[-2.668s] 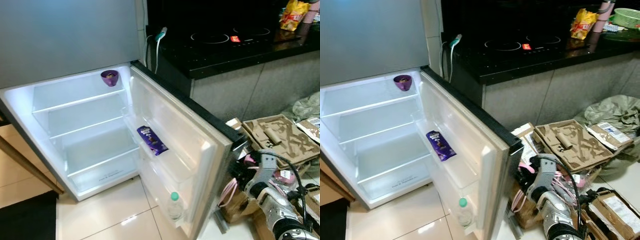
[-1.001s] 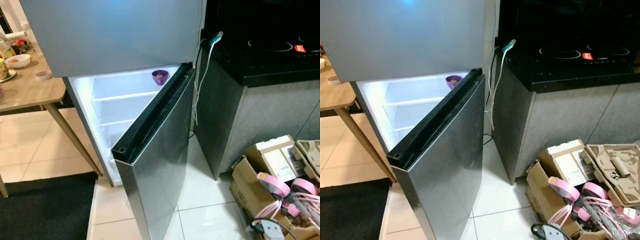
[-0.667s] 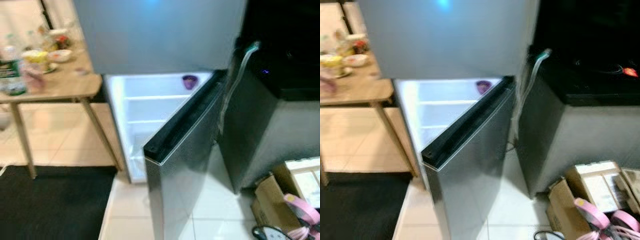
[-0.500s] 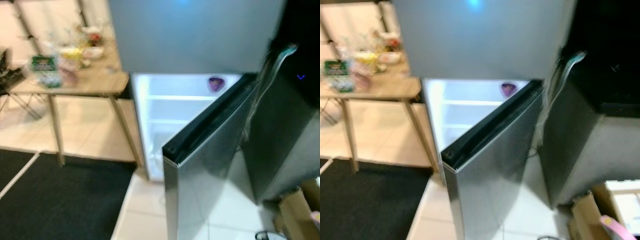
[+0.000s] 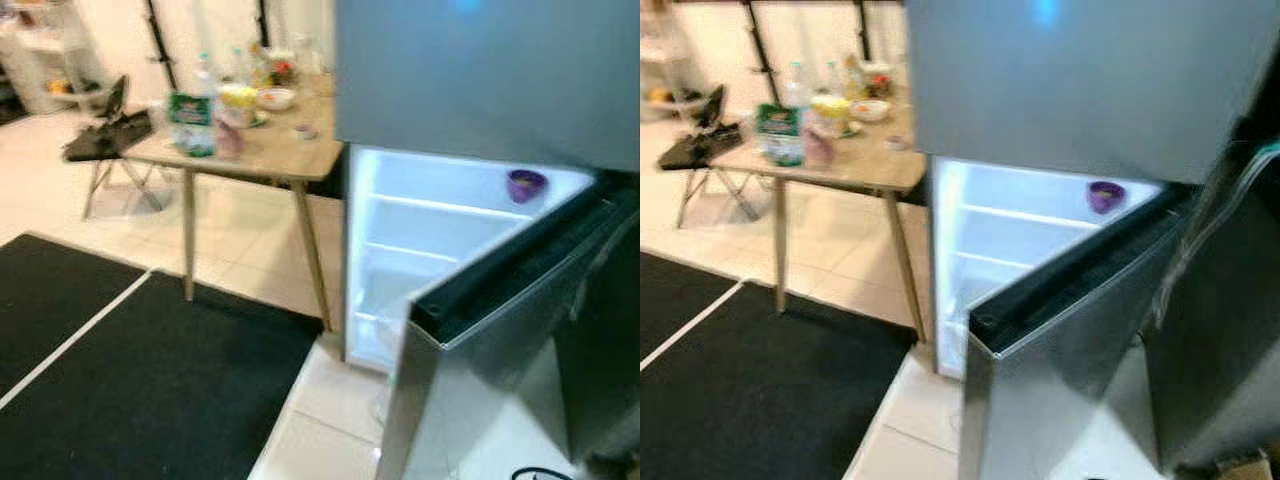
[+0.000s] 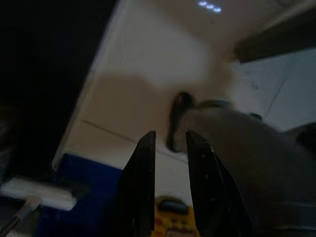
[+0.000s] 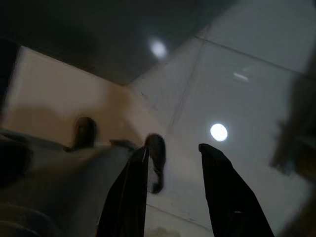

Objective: Restocking fridge

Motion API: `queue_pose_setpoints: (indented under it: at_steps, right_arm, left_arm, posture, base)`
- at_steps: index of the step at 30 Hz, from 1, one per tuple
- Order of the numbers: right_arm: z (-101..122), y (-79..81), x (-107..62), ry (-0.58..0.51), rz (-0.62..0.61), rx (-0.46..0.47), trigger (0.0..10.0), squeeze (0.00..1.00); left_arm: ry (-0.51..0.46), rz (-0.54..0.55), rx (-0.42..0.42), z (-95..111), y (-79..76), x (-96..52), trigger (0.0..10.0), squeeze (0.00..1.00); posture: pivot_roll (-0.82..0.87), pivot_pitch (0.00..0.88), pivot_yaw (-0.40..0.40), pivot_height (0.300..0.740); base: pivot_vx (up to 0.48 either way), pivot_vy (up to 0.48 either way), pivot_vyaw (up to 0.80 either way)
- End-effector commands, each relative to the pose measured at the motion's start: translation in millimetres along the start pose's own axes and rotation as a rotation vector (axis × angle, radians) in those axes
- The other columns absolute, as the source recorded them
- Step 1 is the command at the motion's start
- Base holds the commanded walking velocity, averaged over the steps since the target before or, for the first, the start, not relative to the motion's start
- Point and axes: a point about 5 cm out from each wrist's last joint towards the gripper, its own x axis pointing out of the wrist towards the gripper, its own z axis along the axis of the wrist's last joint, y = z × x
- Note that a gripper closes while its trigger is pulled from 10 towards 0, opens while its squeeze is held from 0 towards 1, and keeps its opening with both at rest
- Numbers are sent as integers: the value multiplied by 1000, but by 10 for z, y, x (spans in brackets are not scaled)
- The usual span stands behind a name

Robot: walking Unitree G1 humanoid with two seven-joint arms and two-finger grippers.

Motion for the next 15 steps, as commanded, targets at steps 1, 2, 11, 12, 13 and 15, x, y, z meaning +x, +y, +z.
queue_pose_setpoints:
  at_steps: [1, 2, 11, 12, 13, 15]
  right_arm:
    - [-71, -69, -36, 22, -26, 12, 10000, 0]
    - [-74, -70, -37, 23, -27, 13, 10000, 0]
    - [-80, -89, -43, 17, -52, 23, 10000, 0]
    - [-80, -89, -43, 17, -52, 23, 10000, 0]
    - [-83, -98, -44, 22, -67, 20, 10000, 0]
    - [-94, -121, -49, 30, -100, 22, 10000, 0]
  left_arm:
    - [8, 0, -4, -29, -21, 1, 10000, 0]
    - [8, 0, -5, -29, -22, 1, 10000, 0]
    - [19, -5, -9, -43, -40, 4, 10000, 0]
    - [19, -5, -9, -43, -40, 4, 10000, 0]
    - [22, -3, -6, -46, -39, 4, 10000, 0]
    - [24, 5, -6, -47, -33, 4, 10000, 0]
  posture:
    - [-81, 17, -8, 740]
    - [-81, 17, -8, 740]
    - [-86, 16, -8, 740]
    - [-86, 16, -8, 740]
    - [-86, 18, -8, 740]
    - [-87, 25, -7, 740]
  base:
    - [0, 0, 675]
    - [0, 0, 675]
    - [0, 0, 638]
    - [0, 0, 606]
    - [0, 0, 563]
    - [0, 0, 0]
